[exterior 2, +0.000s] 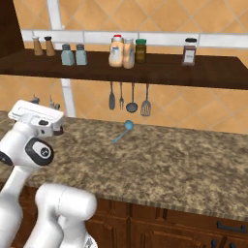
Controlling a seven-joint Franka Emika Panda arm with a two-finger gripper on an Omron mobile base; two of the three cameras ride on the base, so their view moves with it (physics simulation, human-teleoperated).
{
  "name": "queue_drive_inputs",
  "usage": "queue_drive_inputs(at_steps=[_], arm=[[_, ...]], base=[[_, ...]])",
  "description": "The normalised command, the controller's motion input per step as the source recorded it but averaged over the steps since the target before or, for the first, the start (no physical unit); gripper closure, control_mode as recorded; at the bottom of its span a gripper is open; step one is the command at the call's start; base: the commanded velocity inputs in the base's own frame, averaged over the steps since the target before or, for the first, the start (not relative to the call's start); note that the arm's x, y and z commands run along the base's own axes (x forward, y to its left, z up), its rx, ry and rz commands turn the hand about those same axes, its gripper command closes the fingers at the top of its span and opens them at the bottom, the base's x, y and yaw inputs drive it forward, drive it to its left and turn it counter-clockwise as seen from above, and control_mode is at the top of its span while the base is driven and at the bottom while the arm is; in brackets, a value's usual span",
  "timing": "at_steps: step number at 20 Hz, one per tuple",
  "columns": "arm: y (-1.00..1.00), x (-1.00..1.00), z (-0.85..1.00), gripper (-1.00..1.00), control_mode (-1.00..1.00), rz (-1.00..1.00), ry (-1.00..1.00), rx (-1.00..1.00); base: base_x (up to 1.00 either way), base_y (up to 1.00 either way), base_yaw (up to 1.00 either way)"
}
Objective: Put the shaker and condiment bottle from the counter next to their counterparts in the cabinet.
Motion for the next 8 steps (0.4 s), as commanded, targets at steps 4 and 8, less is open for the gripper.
queue_drive_inputs(at_steps=[4, 8], arm=[[-0.23, -0.96, -0.36, -1.00, -1.00, -0.01, 0.09, 0.26], [-0.23, -0.90, -0.33, -1.00, -1.00, -0.01, 0.11, 0.27]], base=[[0.00, 0.00, 0.00], [0.00, 0.00, 0.00]])
